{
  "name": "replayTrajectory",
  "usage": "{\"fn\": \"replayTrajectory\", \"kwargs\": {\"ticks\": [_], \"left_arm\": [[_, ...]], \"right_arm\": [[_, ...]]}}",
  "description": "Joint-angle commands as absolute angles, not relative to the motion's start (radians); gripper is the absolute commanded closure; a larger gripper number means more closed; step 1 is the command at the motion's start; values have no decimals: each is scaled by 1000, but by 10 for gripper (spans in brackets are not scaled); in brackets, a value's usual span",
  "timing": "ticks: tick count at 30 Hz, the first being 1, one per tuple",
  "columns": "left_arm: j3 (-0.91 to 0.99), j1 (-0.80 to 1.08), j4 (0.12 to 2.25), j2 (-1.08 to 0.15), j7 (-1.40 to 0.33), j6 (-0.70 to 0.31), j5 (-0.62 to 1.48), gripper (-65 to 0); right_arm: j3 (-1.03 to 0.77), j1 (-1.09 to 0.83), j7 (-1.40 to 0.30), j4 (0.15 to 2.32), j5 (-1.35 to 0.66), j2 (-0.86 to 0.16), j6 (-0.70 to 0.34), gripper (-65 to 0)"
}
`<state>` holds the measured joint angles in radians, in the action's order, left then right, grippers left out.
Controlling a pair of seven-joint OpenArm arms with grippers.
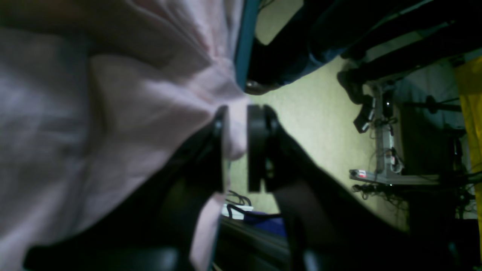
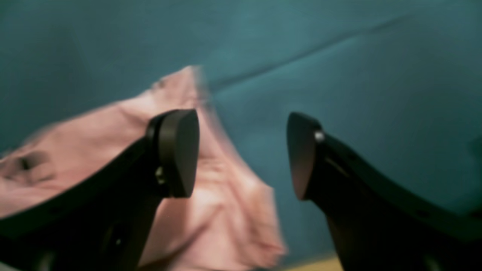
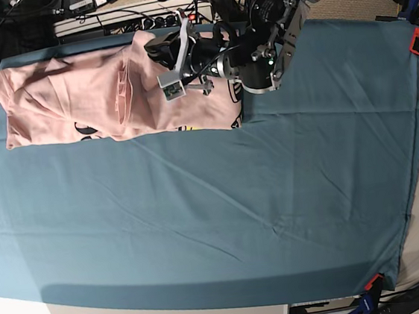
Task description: Fold the T-shirt properly
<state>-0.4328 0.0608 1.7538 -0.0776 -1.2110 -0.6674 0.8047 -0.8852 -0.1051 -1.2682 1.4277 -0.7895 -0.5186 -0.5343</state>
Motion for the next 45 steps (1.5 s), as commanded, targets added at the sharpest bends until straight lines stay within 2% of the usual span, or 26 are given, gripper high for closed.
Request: {"fn": "replayTrajectory", "kwargs": {"ticks": [1, 4, 7, 12, 15, 21, 30, 39, 45], "left_arm": [[-434, 53, 1771, -69, -1189, -674, 829, -102], [-434, 53, 1771, -69, -1189, -675, 825, -102], [-434, 53, 1771, -69, -1189, -674, 806, -105], [-434, 53, 1771, -69, -1186, -673, 804, -165], [-434, 53, 1771, -69, -1180, -671, 804, -171], [-434, 52, 1771, -69, -1178, -671, 807, -171], [-434, 52, 1771, -69, -1178, -671, 808, -171], [-434, 52, 1771, -69, -1178, -671, 807, -171], [-434, 52, 1771, -69, -1178, -671, 807, -171]], "right_arm": [[-892, -74, -1291, 1392, -870, -566, -565, -367], [-892, -23, -1396, 1225, -1047, -619, -626, -367], [-892, -16, -1396, 1080, -1145, -670, -647, -367], [-892, -17, -1396, 904, -1223, -746, -698, -367], [-892, -17, -1396, 855, -1242, -764, -698, -367], [-889, -17, -1396, 799, -1252, -728, -698, -367], [-889, -17, -1396, 790, -1119, -663, -698, -367], [-889, -17, -1396, 790, -1226, -607, -698, -367], [-889, -17, -1396, 790, -1231, -604, -698, -362]]}}
